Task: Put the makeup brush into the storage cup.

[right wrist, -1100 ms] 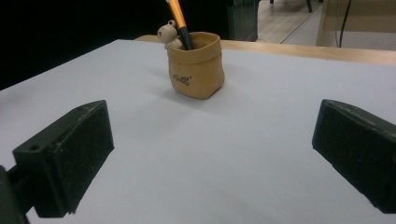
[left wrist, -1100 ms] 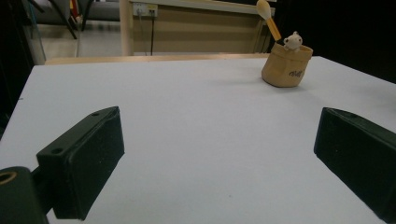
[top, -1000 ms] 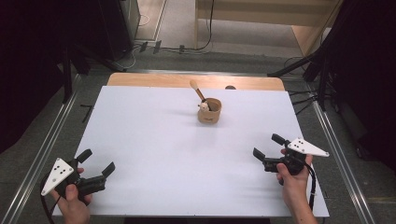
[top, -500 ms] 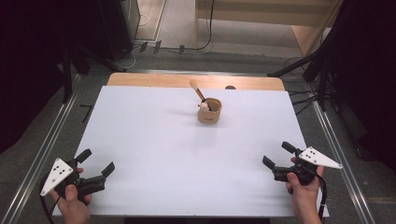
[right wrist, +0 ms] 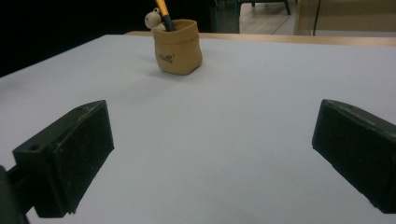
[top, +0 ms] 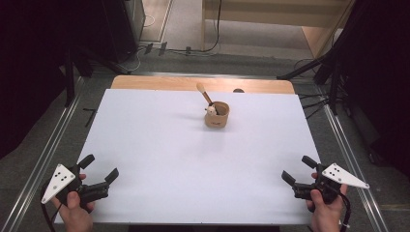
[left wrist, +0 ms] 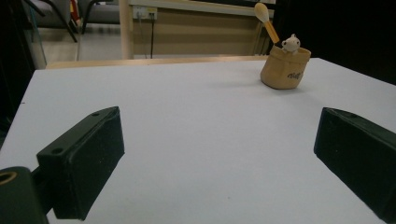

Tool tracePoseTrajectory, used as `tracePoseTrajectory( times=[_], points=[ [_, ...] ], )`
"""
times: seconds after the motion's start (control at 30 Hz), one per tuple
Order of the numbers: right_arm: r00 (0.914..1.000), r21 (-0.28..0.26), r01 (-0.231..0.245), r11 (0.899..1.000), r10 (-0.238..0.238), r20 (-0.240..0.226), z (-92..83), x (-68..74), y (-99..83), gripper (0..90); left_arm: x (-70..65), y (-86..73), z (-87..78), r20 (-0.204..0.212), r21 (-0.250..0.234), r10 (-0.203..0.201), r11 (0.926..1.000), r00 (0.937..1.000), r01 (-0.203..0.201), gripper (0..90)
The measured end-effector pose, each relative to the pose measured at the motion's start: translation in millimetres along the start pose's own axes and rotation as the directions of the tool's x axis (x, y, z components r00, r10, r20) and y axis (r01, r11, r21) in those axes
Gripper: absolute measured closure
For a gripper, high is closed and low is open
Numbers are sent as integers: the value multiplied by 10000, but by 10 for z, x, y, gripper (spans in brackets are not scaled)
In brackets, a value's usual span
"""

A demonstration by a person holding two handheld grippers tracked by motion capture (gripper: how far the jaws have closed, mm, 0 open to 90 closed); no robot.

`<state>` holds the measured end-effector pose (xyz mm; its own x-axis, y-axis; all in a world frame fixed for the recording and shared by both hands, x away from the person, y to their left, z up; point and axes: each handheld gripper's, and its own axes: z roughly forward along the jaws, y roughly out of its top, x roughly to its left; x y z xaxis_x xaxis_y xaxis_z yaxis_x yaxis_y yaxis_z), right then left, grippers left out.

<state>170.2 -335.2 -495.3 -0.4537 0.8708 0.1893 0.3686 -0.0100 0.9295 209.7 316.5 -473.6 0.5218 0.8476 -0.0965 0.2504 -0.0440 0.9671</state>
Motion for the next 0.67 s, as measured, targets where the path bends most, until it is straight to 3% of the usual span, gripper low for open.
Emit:
tracePoseTrajectory(
  times=[0.07, 0.3, 0.67],
  points=[
    [9997, 89, 139, 9999, -141, 221, -60, 4, -35, 0, 4, -1, 2, -6, -1, -11, 10000, 10000, 11, 22],
    [9985, -205, -194, 9996, 204, 503, -237, -68, -77, 0, -2, 1, 8, 37, -3, 8, 10000, 10000, -8, 22],
    [9980, -104, -140, 9998, 146, 618, -205, -87, -75, 0, -7, -2, 28, 43, 76, 43, 10000, 10000, -43, 22]
  ],
)
